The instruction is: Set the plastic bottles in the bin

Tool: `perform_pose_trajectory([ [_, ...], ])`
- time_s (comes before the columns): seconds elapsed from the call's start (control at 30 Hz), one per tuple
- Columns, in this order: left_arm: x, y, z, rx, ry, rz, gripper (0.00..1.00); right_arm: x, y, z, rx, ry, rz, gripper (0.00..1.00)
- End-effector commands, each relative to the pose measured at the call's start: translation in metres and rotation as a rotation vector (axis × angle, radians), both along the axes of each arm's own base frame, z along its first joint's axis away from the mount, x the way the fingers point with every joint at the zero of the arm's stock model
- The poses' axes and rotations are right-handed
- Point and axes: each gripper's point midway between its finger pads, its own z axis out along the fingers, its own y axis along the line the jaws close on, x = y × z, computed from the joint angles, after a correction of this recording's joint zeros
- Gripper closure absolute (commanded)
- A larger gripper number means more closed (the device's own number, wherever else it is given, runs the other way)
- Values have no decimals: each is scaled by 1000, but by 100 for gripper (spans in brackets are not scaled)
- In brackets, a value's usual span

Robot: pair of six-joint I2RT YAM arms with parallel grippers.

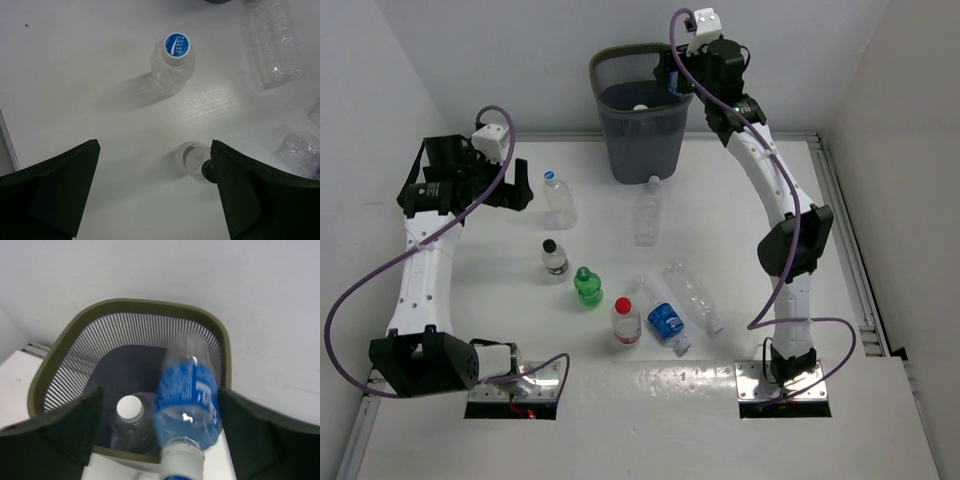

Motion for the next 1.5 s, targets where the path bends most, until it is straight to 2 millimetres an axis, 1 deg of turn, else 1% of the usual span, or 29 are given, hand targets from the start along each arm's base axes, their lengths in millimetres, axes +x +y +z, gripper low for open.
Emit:
perform_pose_trajectory([
  [0.0, 12, 3, 16, 52, -96, -27, 0, -17, 1, 62, 88, -111, 0, 2],
  [0.07, 21, 1, 17, 74, -112, -51, 0, -42, -5, 96, 137, -139, 24, 0],
  [0.1, 25, 2, 21, 76, -124, -51, 0, -47, -4, 92, 148, -116, 42, 0],
  [0.17, 34, -4, 16, 55, -118, -61, 0, -76, -17, 125, 171, -144, 49, 0],
  [0.23, 45, -15, 7, 27, -103, -85, 0, -97, -26, 127, 175, -94, 62, 0],
  [0.27, 47, -19, 2, 10, -93, -83, 0, -109, -43, 140, 178, -106, 47, 0],
  [0.3, 47, -25, -8, -1, -80, -91, 0, -125, -46, 144, 179, -99, 69, 0],
  [0.33, 51, -25, -14, -12, -74, -83, 0, -130, -52, 121, 159, -20, 57, 0],
  [0.37, 57, -27, -13, -14, -102, -69, 0, -143, -71, 131, 160, -33, 32, 0],
  [0.4, 58, -31, -21, -15, -98, -78, 0, -156, -79, 124, 152, -9, 33, 0],
  [0.43, 61, -29, -24, -19, -97, -61, 0, -161, -86, 96, 131, 71, 17, 0],
  [0.47, 66, -29, -22, -17, -121, -61, 0, -170, -105, 84, 113, 95, -12, 0],
  [0.5, 69, -33, -26, -18, -115, -73, 0, -186, -114, 87, 115, 95, -21, 0],
  [0.53, 68, -37, -26, -19, -115, -82, 0, -190, -125, 77, 109, 121, -44, 0],
  [0.57, 73, -37, -30, -19, -115, -82, 0, -197, -131, 54, 101, 173, -57, 0],
  [0.6, 76, -41, -38, -27, -100, -87, 0, -205, -141, 53, 103, 182, -68, 0],
  [0.63, 78, -41, -40, -27, -100, -87, 0, -209, -149, 36, 104, 231, -79, 0],
  [0.7, 86, -46, -41, -27, -119, -98, 0, -218, -162, 34, 115, 251, -104, 0],
  [0.9, 114, -49, -65, -36, -125, -60, 0, -227, -163, 28, 140, 303, -86, 0],
  [1.0, 122, -50, -82, -41, -99, -67, 7, -228, -163, 24, 132, 322, -78, 0],
  [1.03, 122, -52, -86, -46, -90, -75, 11, -228, -162, 23, 131, 325, -77, 0],
  [1.07, 126, -55, -84, -55, -99, -89, 24, -228, -163, 20, 128, 333, -81, 0],
  [1.13, 125, -56, -84, -60, -99, -97, 40, -230, -163, 17, 125, 339, -80, 0],
  [1.2, 128, -57, -65, -80, -137, -108, 58, -232, -162, 2, 116, 374, -69, 3],
  [1.27, 127, -54, -35, -90, -196, -107, 66, -238, -158, -11, 106, 407, -41, 4],
  [1.37, 127, -51, 53, -107, -362, -93, 84, -251, -157, -47, 72, 501, -18, 6],
  [1.4, 127, -52, 107, -117, -470, -93, 84, -254, -156, -56, 64, 528, -10, 7],
  [1.43, 125, -53, 134, -127, -522, -91, 84, -265, -158, -87, 32, 614, -1, 7],
  [1.47, 119, -59, 169, -153, -595, -99, 84, -270, -156, -96, 15, 637, 10, 8],
])
